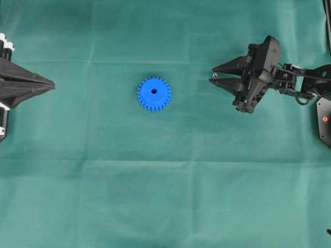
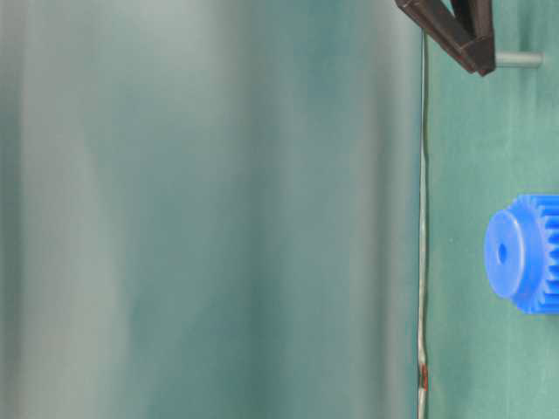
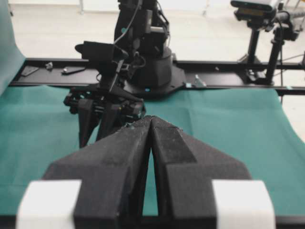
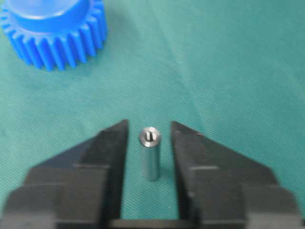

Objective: Insert the shaft placed at a random location into the center hole of the medium gear at another random location.
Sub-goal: 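Lower the right gripper and close it around the silver shaft, then lift the grasped shaft off the table with the right gripper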

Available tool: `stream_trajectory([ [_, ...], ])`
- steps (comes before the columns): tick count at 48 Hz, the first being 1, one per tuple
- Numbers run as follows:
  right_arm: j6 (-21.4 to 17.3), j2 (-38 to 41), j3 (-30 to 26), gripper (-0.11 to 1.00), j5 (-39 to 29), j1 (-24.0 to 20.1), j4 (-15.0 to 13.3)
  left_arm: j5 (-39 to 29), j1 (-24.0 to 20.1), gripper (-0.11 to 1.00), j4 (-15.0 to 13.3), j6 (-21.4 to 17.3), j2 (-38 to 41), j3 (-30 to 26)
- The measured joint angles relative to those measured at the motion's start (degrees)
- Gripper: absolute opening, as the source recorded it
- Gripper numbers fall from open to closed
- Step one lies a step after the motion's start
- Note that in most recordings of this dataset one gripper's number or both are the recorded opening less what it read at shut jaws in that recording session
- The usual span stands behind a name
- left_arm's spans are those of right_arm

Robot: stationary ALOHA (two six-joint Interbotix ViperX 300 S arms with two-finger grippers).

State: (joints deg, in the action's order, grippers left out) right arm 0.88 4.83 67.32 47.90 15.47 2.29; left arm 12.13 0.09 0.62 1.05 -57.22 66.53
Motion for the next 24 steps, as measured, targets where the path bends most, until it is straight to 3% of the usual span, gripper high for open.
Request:
stream_trajectory([
  [4, -0.1, 0.0, 0.0, 0.15, 0.0, 0.0, 0.1, -0.3, 0.1, 0.0, 0.0, 0.0, 0.0, 0.0],
  [24, 0.0, -0.1, 0.0, 0.15, 0.0, 0.0, -0.1, -0.4, 0.0, 0.0, 0.1, 0.0, 0.0, 0.0],
])
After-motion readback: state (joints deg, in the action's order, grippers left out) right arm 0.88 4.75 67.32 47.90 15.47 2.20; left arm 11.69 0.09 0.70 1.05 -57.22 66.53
